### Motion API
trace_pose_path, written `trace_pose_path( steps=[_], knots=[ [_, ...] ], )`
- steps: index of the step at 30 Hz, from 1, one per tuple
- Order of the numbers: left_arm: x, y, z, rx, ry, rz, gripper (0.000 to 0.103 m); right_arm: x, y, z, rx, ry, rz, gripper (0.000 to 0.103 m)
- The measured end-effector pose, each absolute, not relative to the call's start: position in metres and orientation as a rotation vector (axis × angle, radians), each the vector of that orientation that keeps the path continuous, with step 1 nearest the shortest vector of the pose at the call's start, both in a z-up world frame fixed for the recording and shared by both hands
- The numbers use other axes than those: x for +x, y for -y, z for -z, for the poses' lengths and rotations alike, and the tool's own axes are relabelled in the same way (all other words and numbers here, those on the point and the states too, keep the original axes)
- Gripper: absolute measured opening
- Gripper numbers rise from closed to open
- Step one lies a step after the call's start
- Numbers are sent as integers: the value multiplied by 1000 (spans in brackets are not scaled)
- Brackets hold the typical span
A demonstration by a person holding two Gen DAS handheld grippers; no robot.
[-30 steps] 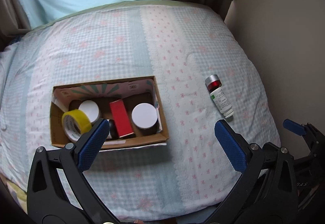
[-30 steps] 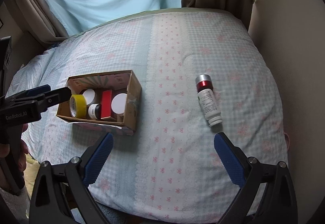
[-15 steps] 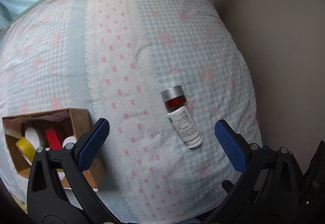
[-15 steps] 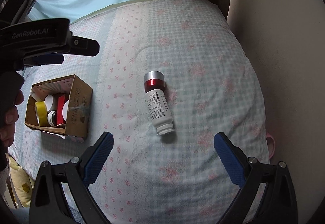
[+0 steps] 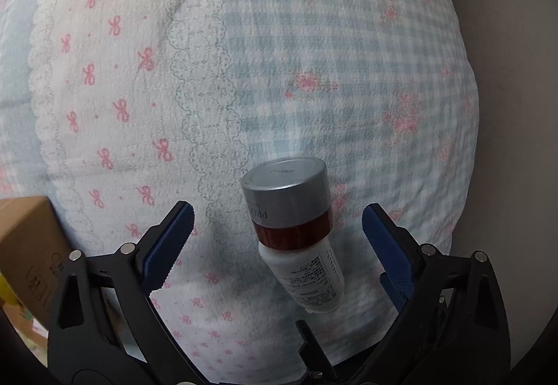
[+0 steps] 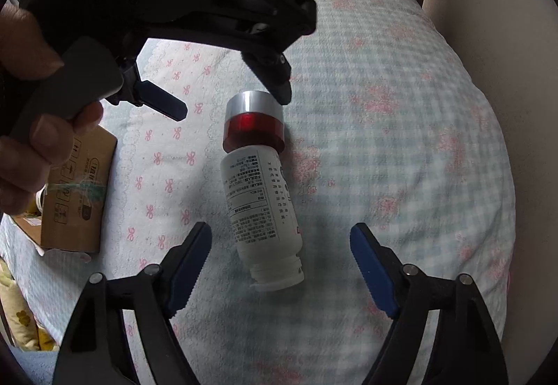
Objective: Organize rigid objects
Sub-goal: 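Grasp the pill bottle by its red-and-silver cap with the left tool, then grasp the bottle body with the right tool while the left tool holds the cap and lifts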
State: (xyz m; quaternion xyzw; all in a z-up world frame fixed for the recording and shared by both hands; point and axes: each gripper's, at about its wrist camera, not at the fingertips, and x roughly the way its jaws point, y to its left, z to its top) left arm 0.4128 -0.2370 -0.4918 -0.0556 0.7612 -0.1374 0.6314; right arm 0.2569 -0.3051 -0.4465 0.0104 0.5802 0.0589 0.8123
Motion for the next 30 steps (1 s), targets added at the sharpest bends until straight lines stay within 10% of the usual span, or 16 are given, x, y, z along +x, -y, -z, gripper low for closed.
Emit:
trace_pose_path(
  steps=[11, 15, 30],
  knots=[
    [414, 252, 520, -131, -1789, 326, 73, 273, 292, 479, 13, -1245, -185, 73],
    [415, 257, 520, -98, -1783, 339, 55, 278, 287, 489, 17, -1253, -219, 51],
    [407, 246, 484, -125, -1716, 376, 54, 267, 299, 477, 50, -1252, -190, 48]
  ],
)
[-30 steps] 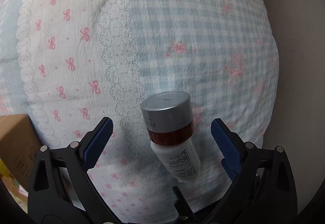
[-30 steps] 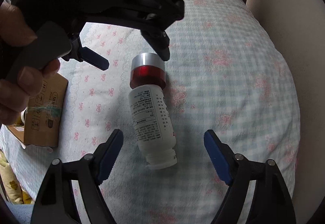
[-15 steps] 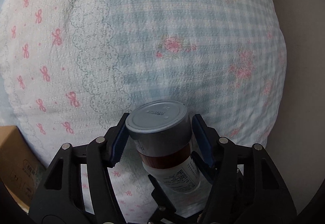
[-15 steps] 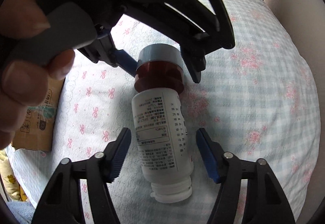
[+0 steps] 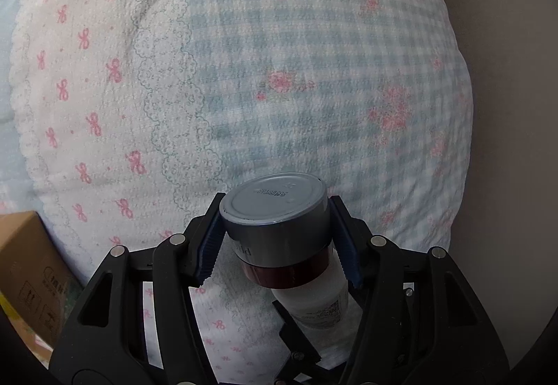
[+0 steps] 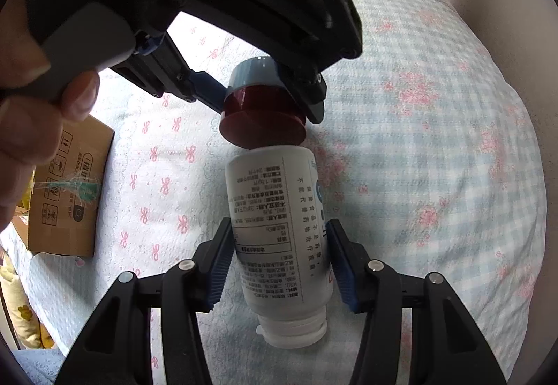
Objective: Organize rigid objects
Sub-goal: 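Grasp the bottle body with the right tool while the left tool holds the cap and lifts, then carry the pill bottle with both tools over the cardboard box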
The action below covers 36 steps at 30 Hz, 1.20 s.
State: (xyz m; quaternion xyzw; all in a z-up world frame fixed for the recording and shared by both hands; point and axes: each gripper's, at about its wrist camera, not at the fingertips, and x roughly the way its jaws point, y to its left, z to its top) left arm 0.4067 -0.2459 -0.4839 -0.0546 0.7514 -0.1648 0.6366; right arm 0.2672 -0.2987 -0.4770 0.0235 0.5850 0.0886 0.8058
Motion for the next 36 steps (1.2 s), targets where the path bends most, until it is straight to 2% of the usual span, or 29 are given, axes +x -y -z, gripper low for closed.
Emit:
trace_pose_path(
  steps=[6, 13, 20, 28, 36],
  knots=[
    [402, 236, 431, -166, -1634, 407, 54, 270, 307, 443, 60, -1218, -156, 48],
    [389, 206, 347, -188, -1489, 443, 54, 267, 317, 377, 74, -1175, -101, 48],
    [366, 141, 275, -204, -1358, 452, 54, 257, 303, 304, 106, -1120, -87, 48],
    [323, 38, 230, -243, -1257, 401, 54, 238, 241, 239, 132, -1083, -129, 48],
    [291, -81, 225, -257, -1246, 323, 54, 234, 151, 214, 148, -1078, -203, 48]
  ],
)
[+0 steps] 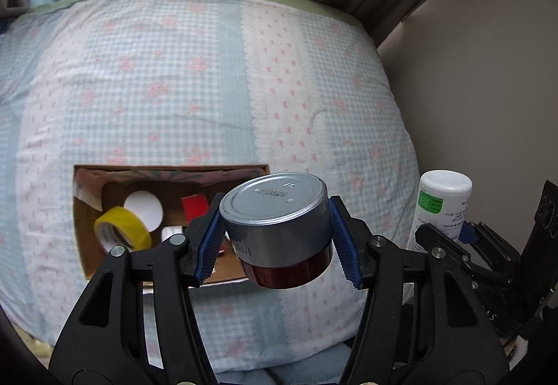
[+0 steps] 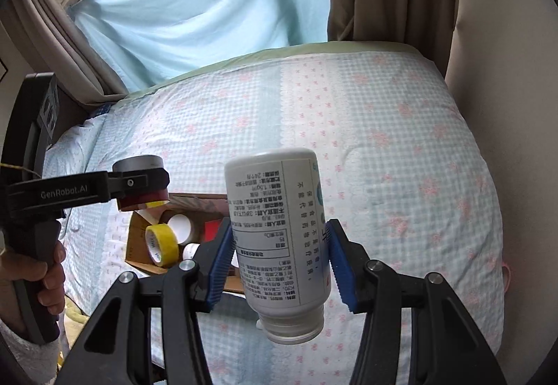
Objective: Organize rigid objects
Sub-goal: 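Carry the pill bottle with both tools over the cardboard box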
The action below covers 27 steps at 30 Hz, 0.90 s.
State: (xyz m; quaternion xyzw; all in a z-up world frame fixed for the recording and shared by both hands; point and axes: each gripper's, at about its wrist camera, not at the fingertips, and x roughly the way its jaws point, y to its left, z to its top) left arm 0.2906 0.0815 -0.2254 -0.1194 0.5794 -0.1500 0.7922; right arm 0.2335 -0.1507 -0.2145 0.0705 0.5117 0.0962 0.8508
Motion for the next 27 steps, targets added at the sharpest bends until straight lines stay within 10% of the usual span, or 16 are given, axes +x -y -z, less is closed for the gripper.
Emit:
trace_pose_path(
  steps=[27],
  knots=[
    [328, -159, 373, 8, -1548, 411, 54, 282, 27, 357, 570, -1468, -78, 48]
  ],
)
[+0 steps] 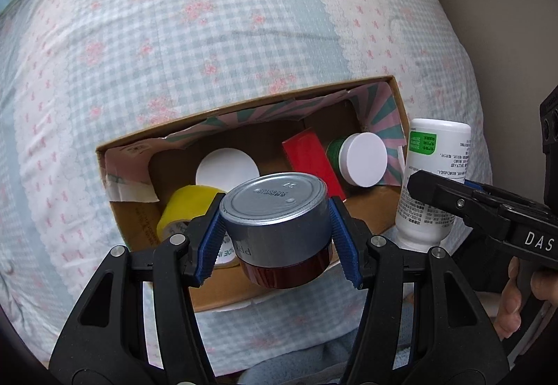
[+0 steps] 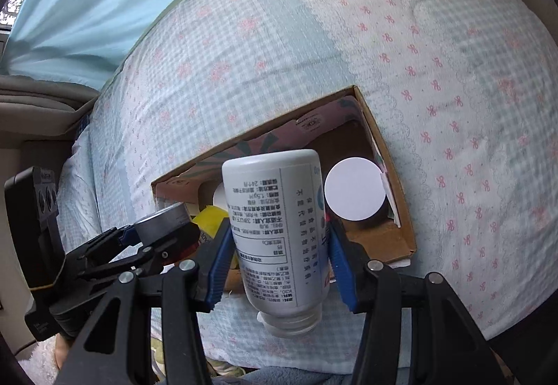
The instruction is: Organize rigid objects
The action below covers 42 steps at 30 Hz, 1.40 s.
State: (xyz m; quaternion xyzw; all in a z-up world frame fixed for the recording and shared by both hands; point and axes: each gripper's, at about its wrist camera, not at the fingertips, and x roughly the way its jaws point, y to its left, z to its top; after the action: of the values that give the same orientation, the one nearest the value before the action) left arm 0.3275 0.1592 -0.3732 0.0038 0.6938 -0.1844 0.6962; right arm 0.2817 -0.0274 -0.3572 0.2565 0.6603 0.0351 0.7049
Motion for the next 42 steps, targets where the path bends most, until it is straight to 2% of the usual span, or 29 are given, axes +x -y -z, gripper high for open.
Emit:
trace_pose_path(
  steps=[8, 16, 17, 18, 19, 20, 22, 23, 28, 34, 42],
  knots=[
    [350, -129, 424, 174, -1632, 442, 54, 307, 38, 404, 645, -1560, -31, 47],
    [361, -110, 429, 270, -1618, 479, 56, 326, 46, 429, 714, -1616, -53, 47],
    [361, -108, 427, 269, -1618, 494, 70, 327, 45, 434, 744, -1625, -73, 47],
    [362, -107, 424, 275, -1614, 497, 100, 328, 45, 438, 770, -1628, -86, 47],
    [361, -108, 420, 275, -1604, 501, 102, 329, 43, 441, 776, -1627, -93, 48],
    [361, -109, 418, 270, -1602, 510, 103, 330, 41, 442, 751, -1632, -83, 52],
    [359, -112, 417, 275, -1599, 497, 103, 331, 38, 440, 672, -1647, -40, 79],
    [358, -114, 416, 278, -1598, 489, 103, 331, 36, 437, 627, -1645, -22, 101],
    [349, -124, 416, 244, -1598, 449, 103, 328, 33, 418, 454, -1612, -1, 103],
    [344, -130, 402, 192, -1576, 412, 103, 316, 38, 396, 409, -1570, 24, 103],
    [322, -141, 337, 156, -1472, 343, 103, 304, 31, 356, 345, -1489, 4, 103]
  ],
)
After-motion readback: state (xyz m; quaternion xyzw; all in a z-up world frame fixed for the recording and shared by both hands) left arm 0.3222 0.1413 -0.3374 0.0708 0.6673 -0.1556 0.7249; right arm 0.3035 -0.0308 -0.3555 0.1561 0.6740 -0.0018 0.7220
